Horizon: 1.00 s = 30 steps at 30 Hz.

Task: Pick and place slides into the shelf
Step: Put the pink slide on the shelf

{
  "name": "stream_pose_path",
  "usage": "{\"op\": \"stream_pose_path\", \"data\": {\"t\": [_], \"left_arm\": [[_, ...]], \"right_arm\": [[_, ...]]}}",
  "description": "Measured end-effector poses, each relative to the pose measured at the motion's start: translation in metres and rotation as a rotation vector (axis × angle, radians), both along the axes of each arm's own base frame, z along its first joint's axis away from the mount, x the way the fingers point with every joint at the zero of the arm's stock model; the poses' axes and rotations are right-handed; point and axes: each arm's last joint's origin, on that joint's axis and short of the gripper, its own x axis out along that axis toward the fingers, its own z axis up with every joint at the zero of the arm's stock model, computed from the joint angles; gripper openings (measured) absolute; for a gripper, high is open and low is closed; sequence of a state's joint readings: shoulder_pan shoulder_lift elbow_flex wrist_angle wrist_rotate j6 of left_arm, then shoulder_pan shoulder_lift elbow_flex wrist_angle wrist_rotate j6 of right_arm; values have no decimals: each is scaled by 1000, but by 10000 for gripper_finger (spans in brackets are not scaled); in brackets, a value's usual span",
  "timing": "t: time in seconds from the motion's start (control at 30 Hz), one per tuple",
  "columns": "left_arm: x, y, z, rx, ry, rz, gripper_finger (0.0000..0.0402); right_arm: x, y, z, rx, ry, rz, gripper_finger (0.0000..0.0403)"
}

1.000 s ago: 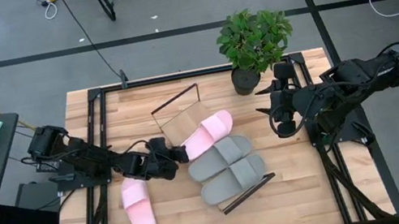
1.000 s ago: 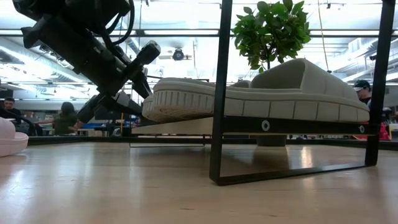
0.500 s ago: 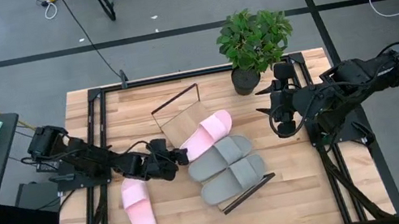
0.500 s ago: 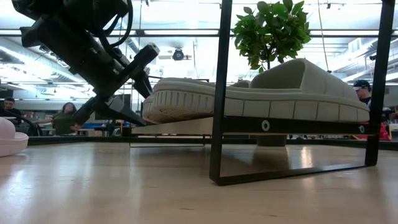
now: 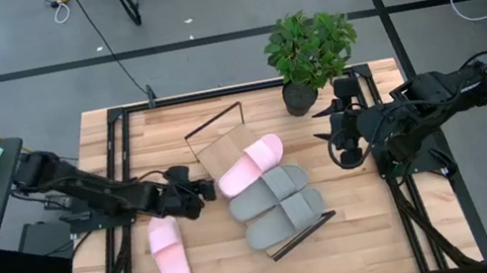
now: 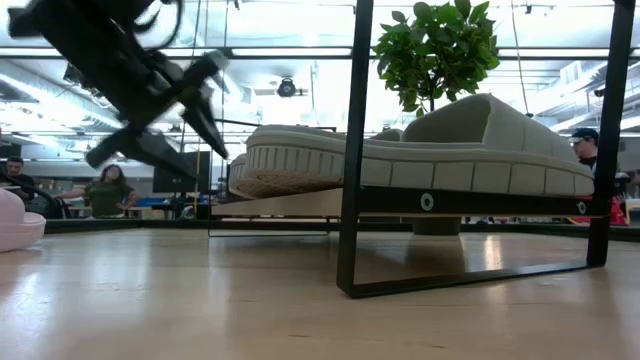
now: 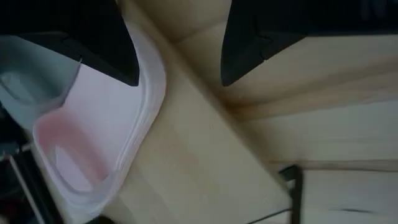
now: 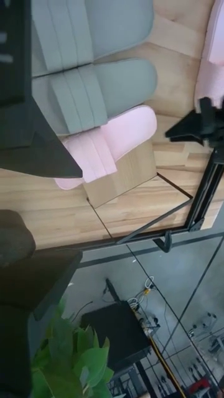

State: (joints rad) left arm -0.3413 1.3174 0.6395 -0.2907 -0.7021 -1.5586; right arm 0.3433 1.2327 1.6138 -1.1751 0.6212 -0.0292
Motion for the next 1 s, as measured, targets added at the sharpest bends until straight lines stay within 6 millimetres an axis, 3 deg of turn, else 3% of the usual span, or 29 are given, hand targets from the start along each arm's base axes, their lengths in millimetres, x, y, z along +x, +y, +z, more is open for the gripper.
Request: {"op": "stream_pose_path", "data": {"t": [0.2,0.47,0.67,1.0], "left_arm": [[-35,-2,25,-77,122,-225,227],[-78,11,37,-157,384,-558,216],[-87,29,33,-178,568,-815,211],[-85,56,4,-201,667,-1053,210]], "right_arm": [[0,0,0,17,-8,-11,203],[1,1,-1,69,-24,-40,203],[10,4,-2,97,-36,-25,203],[27,12,-11,148,-19,-19,203]]}}
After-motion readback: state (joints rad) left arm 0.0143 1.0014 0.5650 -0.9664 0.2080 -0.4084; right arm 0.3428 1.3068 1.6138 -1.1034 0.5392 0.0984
